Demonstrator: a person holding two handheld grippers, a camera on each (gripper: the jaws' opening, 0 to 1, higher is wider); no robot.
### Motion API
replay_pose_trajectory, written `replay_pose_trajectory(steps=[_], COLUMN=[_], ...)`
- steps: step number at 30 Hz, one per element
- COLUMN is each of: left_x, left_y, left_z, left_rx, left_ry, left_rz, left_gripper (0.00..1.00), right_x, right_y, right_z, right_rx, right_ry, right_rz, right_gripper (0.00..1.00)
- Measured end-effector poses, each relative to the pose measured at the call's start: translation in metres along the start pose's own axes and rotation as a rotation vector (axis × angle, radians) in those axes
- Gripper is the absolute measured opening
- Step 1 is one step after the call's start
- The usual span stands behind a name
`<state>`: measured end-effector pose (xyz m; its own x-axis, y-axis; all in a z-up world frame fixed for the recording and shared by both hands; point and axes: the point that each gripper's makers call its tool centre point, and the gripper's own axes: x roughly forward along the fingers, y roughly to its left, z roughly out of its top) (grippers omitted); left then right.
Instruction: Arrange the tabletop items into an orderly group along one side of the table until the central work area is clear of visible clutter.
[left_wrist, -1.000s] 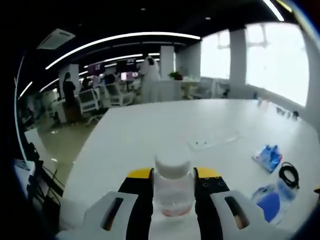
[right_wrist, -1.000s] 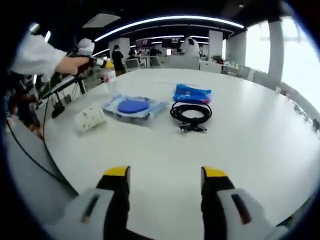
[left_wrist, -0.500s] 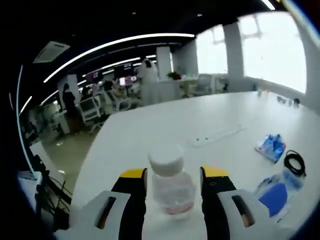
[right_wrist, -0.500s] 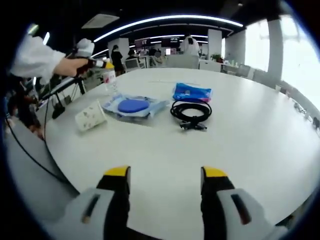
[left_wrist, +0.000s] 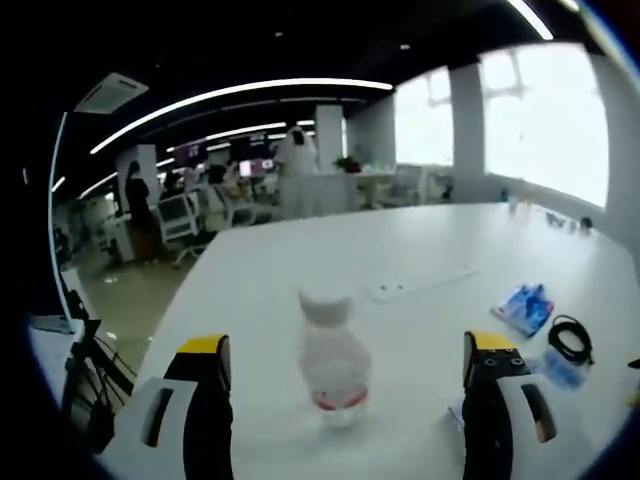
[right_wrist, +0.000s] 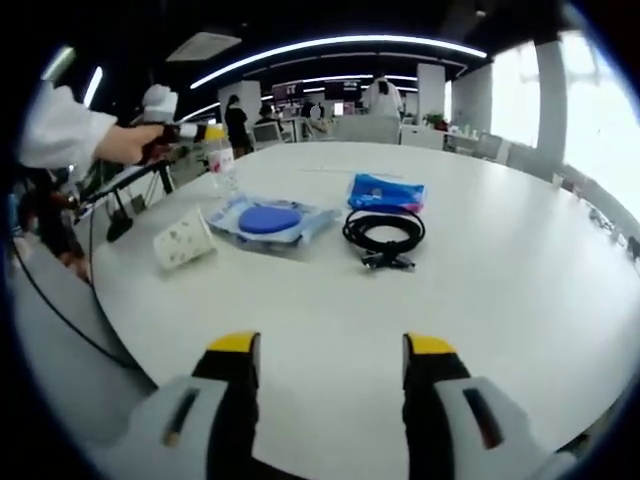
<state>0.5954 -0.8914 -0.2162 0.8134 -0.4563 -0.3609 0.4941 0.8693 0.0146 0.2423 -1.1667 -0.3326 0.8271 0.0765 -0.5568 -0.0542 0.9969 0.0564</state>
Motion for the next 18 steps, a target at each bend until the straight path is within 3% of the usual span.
replay_pose_trajectory(steps=[7, 18], left_x=[-0.025, -0.054], left_y=[0.000, -0.017], left_z=[-0.007, -0.031], left_rx=[-0.058, -0.095], left_ry=[-0.004, 0.022], left_rz=[0.021, 0.009], left_gripper=[0.91, 0.86], right_x=[-0.002, -0.005], right_y=[-0.005, -0.016], right_z=[0.010, 0.020], right_rx=[-0.002, 0.027], right_ry=[-0.031, -0.062], right_rz=[-0.001, -0.010], right_gripper=[0.56, 0.55])
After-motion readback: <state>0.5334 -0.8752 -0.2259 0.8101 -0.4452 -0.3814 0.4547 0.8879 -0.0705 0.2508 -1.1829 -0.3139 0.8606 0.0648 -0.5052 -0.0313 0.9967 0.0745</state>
